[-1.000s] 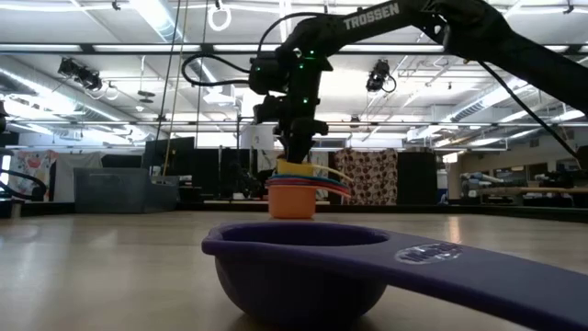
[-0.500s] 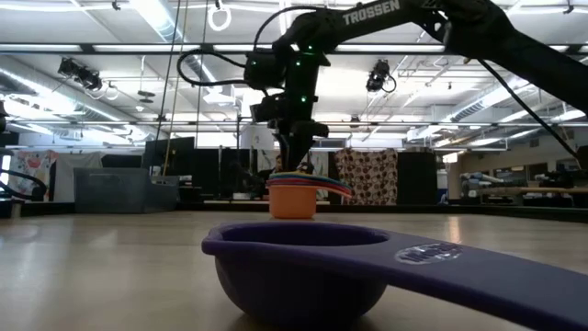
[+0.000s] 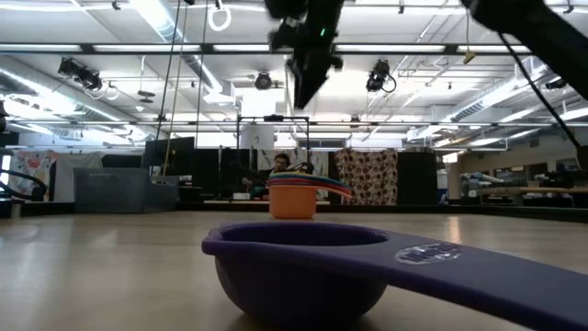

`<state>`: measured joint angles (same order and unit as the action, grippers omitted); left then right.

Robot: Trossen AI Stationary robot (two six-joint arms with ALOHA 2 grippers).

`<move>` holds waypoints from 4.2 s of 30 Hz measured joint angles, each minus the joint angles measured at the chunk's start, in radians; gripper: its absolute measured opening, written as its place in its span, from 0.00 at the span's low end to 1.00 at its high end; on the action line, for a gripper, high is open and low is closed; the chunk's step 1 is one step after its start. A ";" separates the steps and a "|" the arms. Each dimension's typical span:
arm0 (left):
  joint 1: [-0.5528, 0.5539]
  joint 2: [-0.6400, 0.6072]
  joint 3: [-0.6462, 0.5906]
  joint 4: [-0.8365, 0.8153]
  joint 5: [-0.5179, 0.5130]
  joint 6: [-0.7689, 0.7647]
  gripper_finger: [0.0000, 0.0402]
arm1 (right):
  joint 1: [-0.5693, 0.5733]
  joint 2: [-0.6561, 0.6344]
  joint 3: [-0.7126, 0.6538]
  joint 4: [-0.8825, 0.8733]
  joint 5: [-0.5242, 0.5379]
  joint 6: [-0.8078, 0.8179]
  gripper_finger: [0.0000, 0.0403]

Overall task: Nest measuring cups in basket
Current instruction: Stack the green measuring cup on top of the yellow measuring cup

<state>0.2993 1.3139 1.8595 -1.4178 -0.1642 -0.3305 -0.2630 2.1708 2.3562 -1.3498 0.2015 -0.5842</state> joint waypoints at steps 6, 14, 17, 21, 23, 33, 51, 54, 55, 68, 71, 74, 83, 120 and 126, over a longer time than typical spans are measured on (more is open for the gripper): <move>-0.001 0.000 0.000 -0.111 0.174 0.001 0.15 | 0.003 -0.194 0.000 -0.006 -0.030 0.119 0.24; -0.030 -0.010 -0.003 -0.154 0.458 0.028 0.15 | 0.010 -0.405 0.000 0.000 -0.095 0.287 0.24; -0.082 -0.013 -0.003 -0.153 0.521 0.022 0.15 | 0.010 -0.458 0.000 -0.008 -0.118 0.303 0.24; -0.182 -0.013 -0.003 -0.153 0.511 -0.077 0.12 | 0.009 -0.508 0.000 -0.030 -0.124 0.298 0.24; -0.236 -0.012 -0.003 -0.153 0.504 -0.159 0.08 | 0.009 -0.523 0.000 -0.048 -0.125 0.292 0.24; -0.550 -0.010 -0.003 -0.153 0.402 -0.590 0.04 | 0.009 -0.550 0.000 -0.180 -0.125 0.271 0.24; -0.871 0.129 -0.003 -0.154 0.258 -0.686 0.39 | 0.009 -0.549 0.000 -0.221 -0.125 0.226 0.24; -0.950 0.152 -0.049 -0.153 0.249 -0.648 0.43 | 0.009 -0.549 0.000 -0.221 -0.125 0.226 0.24; -0.976 0.156 -0.076 -0.152 0.249 -0.649 0.43 | 0.009 -0.550 0.000 -0.221 -0.125 0.226 0.24; -1.210 0.160 -0.495 -0.021 0.256 -0.809 0.44 | 0.009 -0.549 0.000 -0.214 -0.125 0.277 0.24; -1.240 0.160 -0.570 0.109 0.261 -0.807 0.44 | 0.009 -0.549 0.000 -0.214 -0.125 0.278 0.24; -1.269 0.160 -0.642 0.223 0.261 -0.811 0.44 | 0.009 -0.549 0.000 -0.214 -0.125 0.279 0.24; -1.335 0.159 -0.838 0.470 0.265 -0.810 0.44 | 0.009 -0.549 0.000 -0.215 -0.125 0.279 0.24; -1.449 0.159 -1.037 0.851 0.167 -0.799 0.44 | 0.008 -0.549 0.000 -0.217 -0.125 0.279 0.24; -1.448 0.159 -1.037 0.850 0.155 -0.775 0.44 | 0.009 -0.549 0.000 -0.217 -0.125 0.279 0.23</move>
<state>-1.1492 1.4727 0.8227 -0.5678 -0.0089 -1.1055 -0.2545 1.6222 2.3558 -1.5669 0.0769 -0.3054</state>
